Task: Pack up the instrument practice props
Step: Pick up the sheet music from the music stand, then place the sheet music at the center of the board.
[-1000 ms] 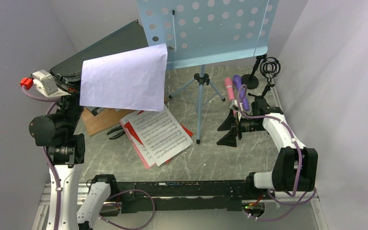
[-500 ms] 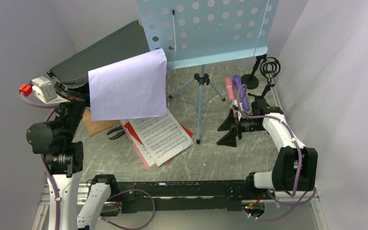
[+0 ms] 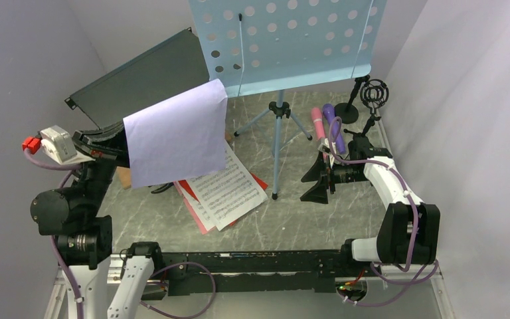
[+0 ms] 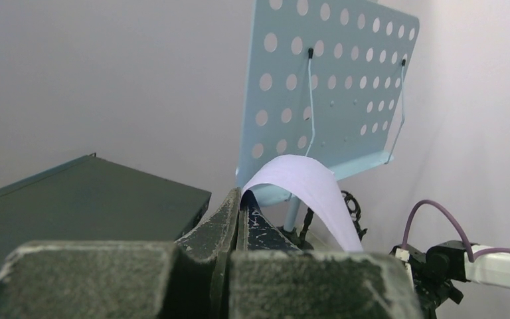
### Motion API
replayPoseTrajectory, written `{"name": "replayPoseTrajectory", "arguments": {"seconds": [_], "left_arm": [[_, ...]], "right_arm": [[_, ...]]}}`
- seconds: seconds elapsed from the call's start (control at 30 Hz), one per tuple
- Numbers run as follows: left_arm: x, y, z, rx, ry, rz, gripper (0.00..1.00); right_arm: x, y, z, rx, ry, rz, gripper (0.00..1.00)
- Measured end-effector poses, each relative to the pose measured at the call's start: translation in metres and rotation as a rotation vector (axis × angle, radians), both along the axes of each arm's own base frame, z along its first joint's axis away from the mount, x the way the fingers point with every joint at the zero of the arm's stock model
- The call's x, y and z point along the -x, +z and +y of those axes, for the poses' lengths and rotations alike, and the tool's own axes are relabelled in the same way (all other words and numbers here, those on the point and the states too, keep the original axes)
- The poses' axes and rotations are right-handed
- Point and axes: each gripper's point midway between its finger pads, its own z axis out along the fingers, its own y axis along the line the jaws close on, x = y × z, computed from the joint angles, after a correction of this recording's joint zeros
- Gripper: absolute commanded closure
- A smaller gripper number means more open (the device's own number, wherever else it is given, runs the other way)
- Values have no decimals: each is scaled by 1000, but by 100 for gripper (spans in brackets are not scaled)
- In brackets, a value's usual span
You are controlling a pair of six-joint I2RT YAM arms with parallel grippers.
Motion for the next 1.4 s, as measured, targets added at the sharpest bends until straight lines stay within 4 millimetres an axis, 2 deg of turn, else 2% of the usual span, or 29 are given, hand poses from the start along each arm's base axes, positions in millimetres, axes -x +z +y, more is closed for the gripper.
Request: {"name": "replayPoseTrajectory", "arguments": {"seconds": [0.3, 0.67, 0.9, 1.23, 1.4], "left_arm": [[4, -21, 1, -35, 22, 70, 100], [20, -36, -6, -72, -16, 64, 100], [26, -46, -21, -123, -104, 74, 100], [45, -52, -47, -187, -284, 48, 100], [44, -69, -61, -166, -410, 100, 100]], "right_arm": [[0, -1, 0, 3, 0, 4, 1], [-1, -6, -2, 18, -1, 17, 0], [-1, -6, -2, 20, -1, 18, 1], [-1, -6, -2, 21, -1, 18, 1], [-1, -7, -2, 24, -1, 18, 0]]}}
